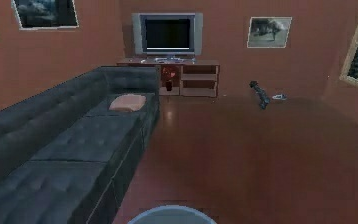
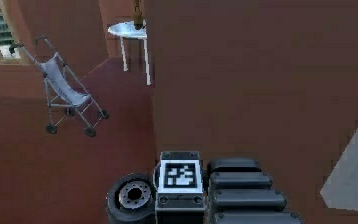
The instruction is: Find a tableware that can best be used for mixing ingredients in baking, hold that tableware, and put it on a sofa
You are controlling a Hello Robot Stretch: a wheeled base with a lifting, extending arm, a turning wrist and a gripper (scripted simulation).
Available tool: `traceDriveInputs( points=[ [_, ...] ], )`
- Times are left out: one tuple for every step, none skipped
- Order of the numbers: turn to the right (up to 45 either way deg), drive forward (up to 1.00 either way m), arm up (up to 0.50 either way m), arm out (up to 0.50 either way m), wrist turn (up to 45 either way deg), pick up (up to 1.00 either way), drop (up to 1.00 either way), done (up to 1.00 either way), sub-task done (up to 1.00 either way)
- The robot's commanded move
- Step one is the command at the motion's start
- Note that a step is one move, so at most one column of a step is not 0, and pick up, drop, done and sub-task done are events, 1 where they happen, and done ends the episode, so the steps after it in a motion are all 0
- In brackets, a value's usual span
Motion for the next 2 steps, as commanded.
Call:
traceDriveInputs(
  points=[
    [0.0, 0.40, 0.00, 0.00, 0.0, 0.00, 0.00, 0.00, 0.00],
    [3.0, 0.00, 0.00, 0.00, 0.0, 0.00, 0.00, 0.00, 0.00]
  ],
)
